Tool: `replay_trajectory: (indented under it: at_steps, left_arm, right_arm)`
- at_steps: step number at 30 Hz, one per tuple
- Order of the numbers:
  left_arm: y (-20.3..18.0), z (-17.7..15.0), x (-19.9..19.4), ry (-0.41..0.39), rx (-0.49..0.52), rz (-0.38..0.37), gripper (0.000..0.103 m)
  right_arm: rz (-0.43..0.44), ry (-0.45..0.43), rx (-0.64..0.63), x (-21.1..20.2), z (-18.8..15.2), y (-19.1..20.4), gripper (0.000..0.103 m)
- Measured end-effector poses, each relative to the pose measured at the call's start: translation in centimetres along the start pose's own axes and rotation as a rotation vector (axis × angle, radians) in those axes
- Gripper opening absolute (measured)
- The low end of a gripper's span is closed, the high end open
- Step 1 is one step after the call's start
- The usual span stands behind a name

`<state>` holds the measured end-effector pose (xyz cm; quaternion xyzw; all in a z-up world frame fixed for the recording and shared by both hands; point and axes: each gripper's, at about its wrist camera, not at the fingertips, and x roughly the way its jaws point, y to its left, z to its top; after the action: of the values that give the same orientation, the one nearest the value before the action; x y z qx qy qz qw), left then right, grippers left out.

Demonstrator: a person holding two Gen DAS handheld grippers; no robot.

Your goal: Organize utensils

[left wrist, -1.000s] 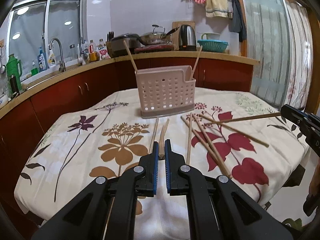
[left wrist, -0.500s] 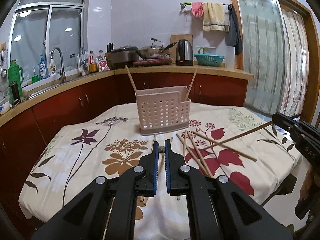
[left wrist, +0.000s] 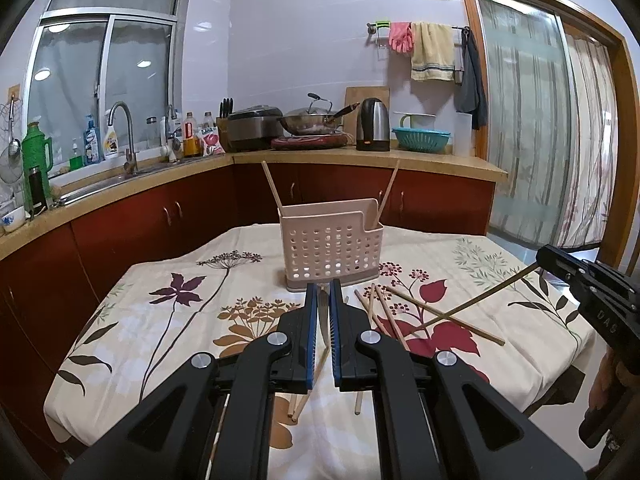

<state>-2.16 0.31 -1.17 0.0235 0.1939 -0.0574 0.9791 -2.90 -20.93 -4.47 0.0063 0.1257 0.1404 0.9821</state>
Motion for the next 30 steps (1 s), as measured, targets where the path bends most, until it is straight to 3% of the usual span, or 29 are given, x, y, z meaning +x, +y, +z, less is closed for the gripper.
replay_trajectory:
  at_steps: [19, 30]
  left_arm:
    - [1.3, 1.9, 2.3, 0.01, -0.004, 0.001, 0.007]
    - [1.8, 5.5, 2.9, -0.065, -0.011, -0.024, 0.007]
  right_arm:
    - [0.016, -0.002, -0.033, 4.2, 4.0, 0.7, 0.007]
    - [0.034, -0.056, -0.015, 5.4, 6.9, 0.1, 0.007]
